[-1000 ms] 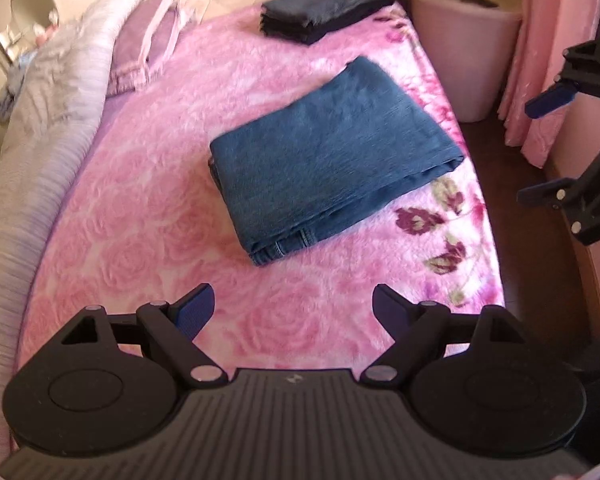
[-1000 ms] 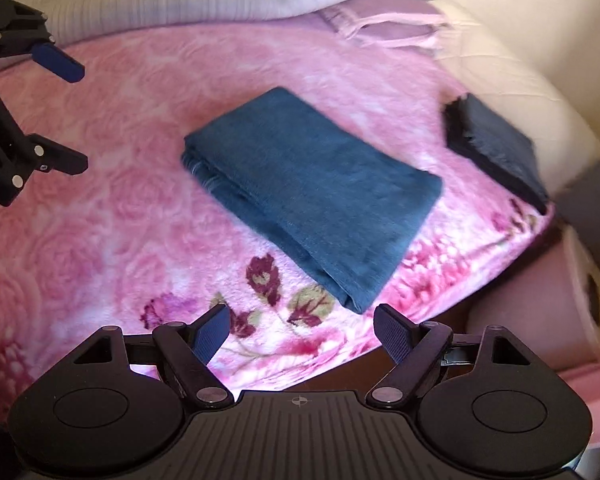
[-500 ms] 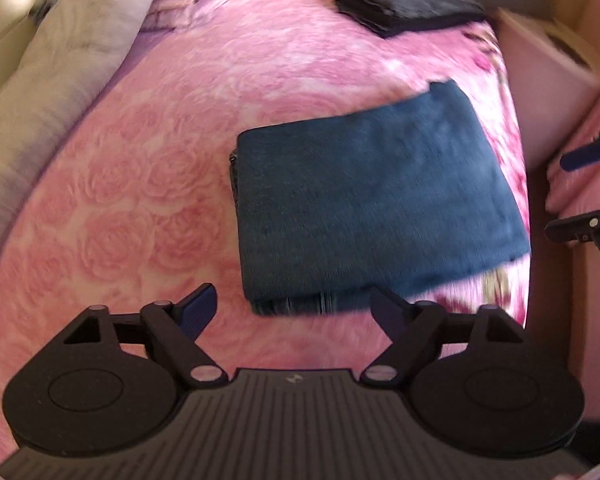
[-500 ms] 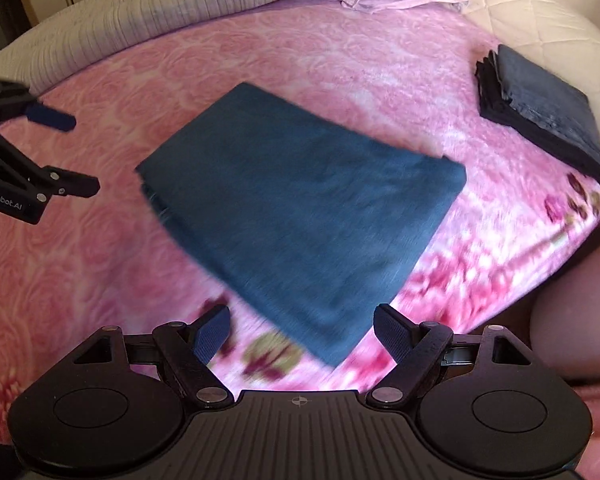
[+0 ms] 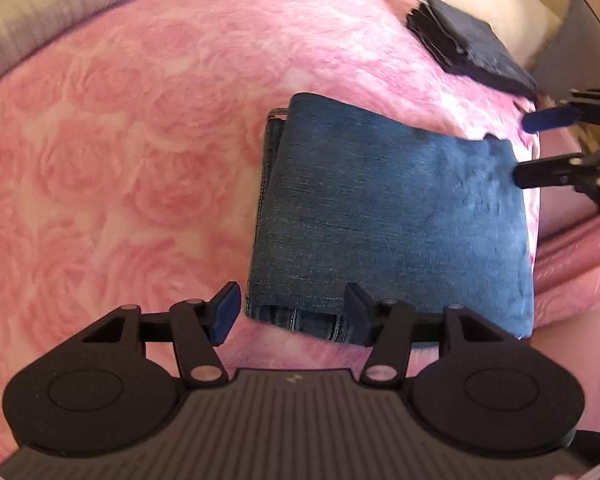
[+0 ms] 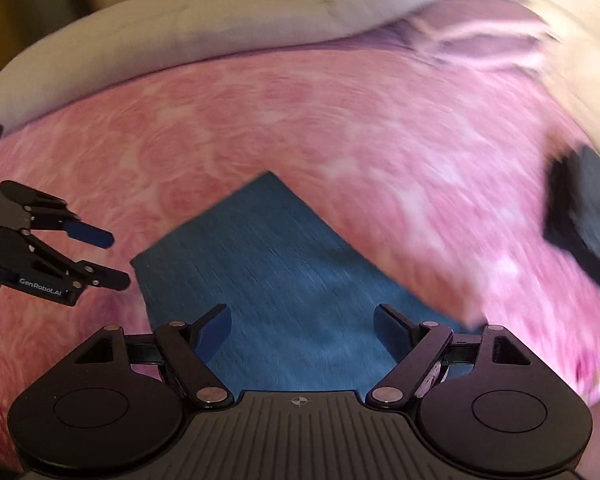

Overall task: Fold clothes
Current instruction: 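Grasp the folded blue jeans edge with both tools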

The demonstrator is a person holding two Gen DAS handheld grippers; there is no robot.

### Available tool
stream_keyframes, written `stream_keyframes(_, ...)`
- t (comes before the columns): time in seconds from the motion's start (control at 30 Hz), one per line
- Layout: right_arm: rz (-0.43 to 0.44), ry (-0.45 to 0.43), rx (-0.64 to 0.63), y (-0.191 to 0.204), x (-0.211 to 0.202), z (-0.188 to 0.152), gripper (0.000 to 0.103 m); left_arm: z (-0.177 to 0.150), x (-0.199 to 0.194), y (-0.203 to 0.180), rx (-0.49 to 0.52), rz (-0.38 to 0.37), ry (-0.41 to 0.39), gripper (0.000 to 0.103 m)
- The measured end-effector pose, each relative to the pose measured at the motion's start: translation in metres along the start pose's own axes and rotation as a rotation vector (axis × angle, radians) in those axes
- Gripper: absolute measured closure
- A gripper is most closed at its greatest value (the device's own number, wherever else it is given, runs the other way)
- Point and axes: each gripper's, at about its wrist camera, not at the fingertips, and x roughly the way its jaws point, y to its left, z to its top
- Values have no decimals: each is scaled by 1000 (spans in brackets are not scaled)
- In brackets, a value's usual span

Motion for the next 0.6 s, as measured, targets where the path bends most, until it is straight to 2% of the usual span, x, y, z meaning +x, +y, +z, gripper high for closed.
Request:
stream_keyframes(0.13, 84, 33, -136, -7, 34, 33, 21, 3, 16, 8, -65, 4, -10, 51)
stream_keyframes(0.2, 133, 51, -199, -14, 54, 49, 21, 4, 23, 11, -96, 14, -11, 63)
stream_keyframes(0.3, 235, 102, -269, -26, 91, 71, 21, 4, 33, 14, -141, 21, -2, 71)
stream_keyframes(0.43, 342, 160, -364, -30, 138, 96, 23, 2, 37, 15, -208, 31, -5, 75)
stream_keyframes(0.47, 366, 167, -366, -31, 147, 101, 28, 1, 37, 16, -229, 32, -6, 76)
stream_keyframes(0.53, 403, 192, -351, -33, 163, 109, 46, 1, 36, 17, -258, 40, -10, 78)
stream_keyframes(0.57, 416, 213, -335, -33, 172, 112, 71, 1, 35, 16, -264, 46, -9, 80)
stream_keyframes(0.6, 427, 233, -314, -34, 178, 113, 73, 2, 33, 14, -265, 55, -6, 82)
